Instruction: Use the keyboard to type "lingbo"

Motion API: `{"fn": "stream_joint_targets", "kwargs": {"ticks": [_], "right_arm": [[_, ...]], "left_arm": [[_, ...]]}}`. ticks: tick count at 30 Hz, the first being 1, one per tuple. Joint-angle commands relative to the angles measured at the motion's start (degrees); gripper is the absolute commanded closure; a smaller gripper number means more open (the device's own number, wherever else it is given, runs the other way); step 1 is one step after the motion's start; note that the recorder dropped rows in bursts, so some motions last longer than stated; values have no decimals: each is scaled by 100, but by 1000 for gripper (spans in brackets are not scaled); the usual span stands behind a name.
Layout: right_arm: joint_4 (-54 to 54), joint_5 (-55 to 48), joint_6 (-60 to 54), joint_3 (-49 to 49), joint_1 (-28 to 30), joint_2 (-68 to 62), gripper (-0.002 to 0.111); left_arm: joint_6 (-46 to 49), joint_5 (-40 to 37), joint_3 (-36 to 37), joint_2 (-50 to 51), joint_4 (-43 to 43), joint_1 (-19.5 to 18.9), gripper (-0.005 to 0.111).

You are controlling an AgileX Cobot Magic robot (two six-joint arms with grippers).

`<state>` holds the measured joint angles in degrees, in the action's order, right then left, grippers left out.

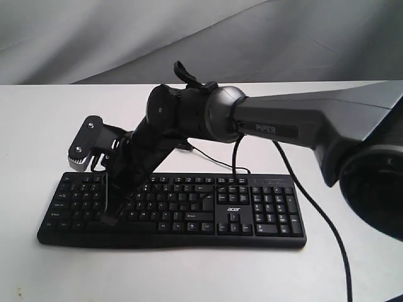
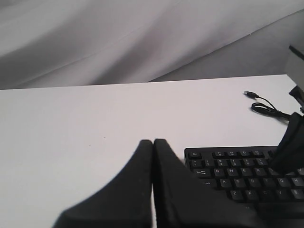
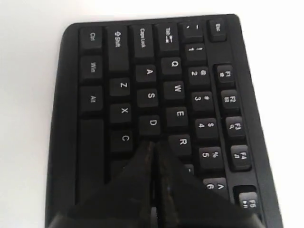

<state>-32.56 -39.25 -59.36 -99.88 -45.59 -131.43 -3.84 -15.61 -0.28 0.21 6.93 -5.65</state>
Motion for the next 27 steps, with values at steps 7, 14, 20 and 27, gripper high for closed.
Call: {"fn": "stream_joint_targets", "kwargs": {"ticks": [7,14,20,27], "right_arm": [[25,-102,116,-60,13,-102,108],[25,-90,114,-60,27,-149,108],[221,-90,191,-60,41,-172,108],[214,-42,217,-60,41,-175,108]], "left_arm": [[-12,41,28,-21,-21,-6,106],[-12,41,28,-21,-21,-6,106],[-12,41,28,-21,-21,-6,106],[-12,41,28,-21,-21,-6,106]]}}
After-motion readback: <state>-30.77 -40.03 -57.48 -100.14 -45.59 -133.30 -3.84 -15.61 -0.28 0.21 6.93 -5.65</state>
